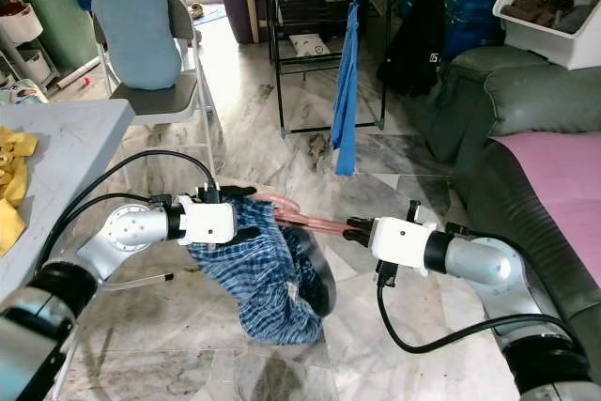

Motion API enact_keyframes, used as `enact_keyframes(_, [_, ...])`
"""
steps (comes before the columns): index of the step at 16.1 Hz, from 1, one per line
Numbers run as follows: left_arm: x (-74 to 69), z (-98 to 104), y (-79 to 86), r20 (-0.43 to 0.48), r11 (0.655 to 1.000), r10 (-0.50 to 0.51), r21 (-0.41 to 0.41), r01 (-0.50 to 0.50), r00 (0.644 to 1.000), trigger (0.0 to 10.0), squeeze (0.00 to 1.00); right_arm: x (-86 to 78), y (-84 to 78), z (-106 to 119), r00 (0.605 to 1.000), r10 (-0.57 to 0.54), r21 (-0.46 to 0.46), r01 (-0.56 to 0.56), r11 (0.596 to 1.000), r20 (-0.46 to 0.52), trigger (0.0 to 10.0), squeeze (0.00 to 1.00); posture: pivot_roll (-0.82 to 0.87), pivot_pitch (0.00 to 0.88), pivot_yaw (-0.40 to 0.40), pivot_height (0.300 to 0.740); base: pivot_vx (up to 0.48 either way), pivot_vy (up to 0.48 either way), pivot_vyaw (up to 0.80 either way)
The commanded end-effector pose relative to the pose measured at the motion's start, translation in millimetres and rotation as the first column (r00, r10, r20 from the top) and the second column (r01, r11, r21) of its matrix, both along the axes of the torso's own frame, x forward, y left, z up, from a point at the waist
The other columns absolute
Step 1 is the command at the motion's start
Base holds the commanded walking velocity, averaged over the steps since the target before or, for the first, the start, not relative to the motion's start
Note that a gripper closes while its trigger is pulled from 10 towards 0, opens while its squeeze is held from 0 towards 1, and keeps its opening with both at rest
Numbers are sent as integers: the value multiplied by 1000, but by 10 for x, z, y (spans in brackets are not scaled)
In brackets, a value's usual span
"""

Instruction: Hang hanger

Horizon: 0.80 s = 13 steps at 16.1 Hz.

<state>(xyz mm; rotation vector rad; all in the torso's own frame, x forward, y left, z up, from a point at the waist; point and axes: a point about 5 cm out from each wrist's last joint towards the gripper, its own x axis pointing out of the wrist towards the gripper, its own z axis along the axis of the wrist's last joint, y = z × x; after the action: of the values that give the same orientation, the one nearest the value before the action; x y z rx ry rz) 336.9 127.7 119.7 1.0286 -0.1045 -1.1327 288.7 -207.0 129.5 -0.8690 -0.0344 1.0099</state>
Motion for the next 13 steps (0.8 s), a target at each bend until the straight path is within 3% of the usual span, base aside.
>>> enact_keyframes(1, [63,65,37,0,999,4,46,-4,1000,0,0,43,11,91,998,12,-8,-12,1000,55,10000,0,-132,0,71,740,0,0,0])
enact_keyframes(5, [148,123,165,-57,994,42,105,-36,997,0,0,43,3,38,998,9,-29,-7,1000,66,10000,0,-127,0,70,740,0,0,0])
enact_keyframes(13, [149,76,183,-113,992,47,121,-33,993,0,0,60,48,7,997,12,-14,-10,1000,80,10000,0,-127,0,70,740,0,0,0])
